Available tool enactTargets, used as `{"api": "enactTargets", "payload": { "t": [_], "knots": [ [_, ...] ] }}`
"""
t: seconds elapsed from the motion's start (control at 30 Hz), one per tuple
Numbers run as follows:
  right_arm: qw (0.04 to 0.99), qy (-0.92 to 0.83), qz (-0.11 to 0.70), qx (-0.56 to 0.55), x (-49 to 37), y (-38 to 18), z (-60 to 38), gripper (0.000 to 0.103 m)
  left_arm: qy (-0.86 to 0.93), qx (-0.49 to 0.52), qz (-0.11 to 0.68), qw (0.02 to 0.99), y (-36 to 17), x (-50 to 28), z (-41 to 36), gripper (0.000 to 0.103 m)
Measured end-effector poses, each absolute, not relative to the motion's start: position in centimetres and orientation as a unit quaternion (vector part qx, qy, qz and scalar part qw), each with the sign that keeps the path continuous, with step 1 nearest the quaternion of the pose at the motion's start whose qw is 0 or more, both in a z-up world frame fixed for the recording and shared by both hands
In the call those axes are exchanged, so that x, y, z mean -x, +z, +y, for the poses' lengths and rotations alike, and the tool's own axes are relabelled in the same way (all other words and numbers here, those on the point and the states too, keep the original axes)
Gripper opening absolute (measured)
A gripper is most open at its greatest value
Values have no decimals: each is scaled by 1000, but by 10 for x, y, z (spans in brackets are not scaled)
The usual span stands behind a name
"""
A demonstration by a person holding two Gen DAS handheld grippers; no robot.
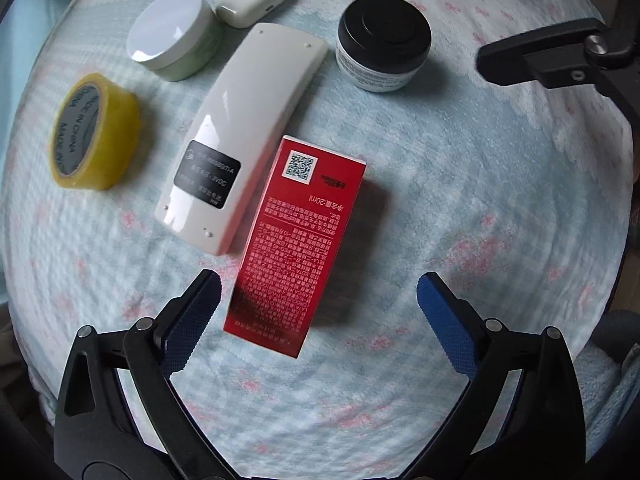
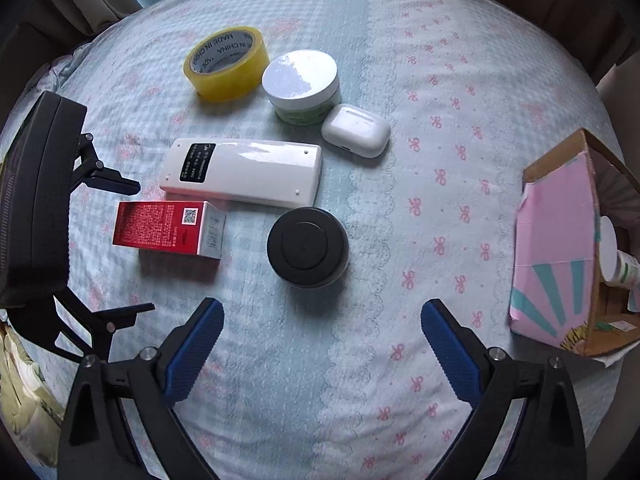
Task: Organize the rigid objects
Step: 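Grasp the red box with left tool while right tool grasps black-lidded jar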
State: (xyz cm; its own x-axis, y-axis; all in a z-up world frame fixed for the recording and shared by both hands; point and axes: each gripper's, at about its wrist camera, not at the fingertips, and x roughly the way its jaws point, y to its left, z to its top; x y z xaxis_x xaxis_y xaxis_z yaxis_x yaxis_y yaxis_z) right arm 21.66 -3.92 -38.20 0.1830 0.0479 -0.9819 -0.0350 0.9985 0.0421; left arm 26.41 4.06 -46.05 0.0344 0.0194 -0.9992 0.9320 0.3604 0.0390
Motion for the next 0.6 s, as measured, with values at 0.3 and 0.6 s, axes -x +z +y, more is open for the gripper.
{"api": "enactTargets", "payload": {
  "t": [0.3, 0.6],
  "knots": [
    [761, 41, 648, -16, -241, -424, -41, 86, -397, -416, 591, 566, -487, -273, 29, 80],
    [750, 40, 661, 11, -257, -438, -34, 69, -403, -371, 618, 564, -492, -305, 17, 57]
  ]
}}
